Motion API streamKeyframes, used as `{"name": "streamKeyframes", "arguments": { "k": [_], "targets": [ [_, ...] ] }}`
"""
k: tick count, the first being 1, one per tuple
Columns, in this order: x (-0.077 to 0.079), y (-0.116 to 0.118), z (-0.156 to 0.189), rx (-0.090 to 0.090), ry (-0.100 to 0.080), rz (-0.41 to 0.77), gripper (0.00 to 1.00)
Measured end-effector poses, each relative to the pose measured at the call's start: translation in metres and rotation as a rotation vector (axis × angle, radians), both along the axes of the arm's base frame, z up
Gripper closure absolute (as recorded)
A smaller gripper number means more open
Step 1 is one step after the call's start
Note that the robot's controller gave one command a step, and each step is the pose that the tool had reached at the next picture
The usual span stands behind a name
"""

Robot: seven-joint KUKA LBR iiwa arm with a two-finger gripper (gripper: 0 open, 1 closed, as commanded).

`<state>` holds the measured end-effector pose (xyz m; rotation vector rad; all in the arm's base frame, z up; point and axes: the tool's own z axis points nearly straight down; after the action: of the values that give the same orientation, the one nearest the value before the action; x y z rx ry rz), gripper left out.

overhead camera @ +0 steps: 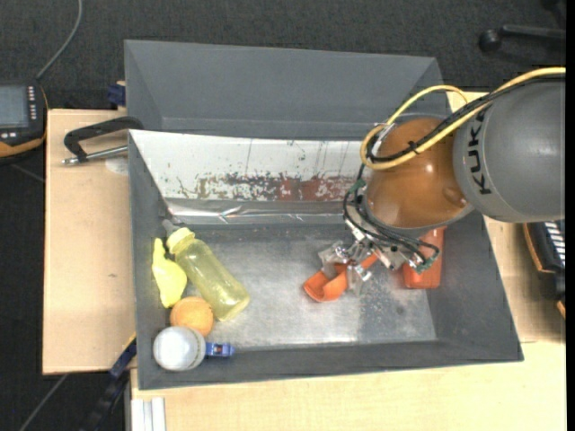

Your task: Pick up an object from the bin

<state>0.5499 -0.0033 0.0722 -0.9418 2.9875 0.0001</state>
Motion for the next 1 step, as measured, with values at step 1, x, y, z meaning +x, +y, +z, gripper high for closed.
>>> {"name": "streamKeyframes", "arguments": {
  "k": [1],
  "targets": [
    [-0.0001,0.0002,0.0,0.001,0.0,-0.001,1.0]
  ]
}}
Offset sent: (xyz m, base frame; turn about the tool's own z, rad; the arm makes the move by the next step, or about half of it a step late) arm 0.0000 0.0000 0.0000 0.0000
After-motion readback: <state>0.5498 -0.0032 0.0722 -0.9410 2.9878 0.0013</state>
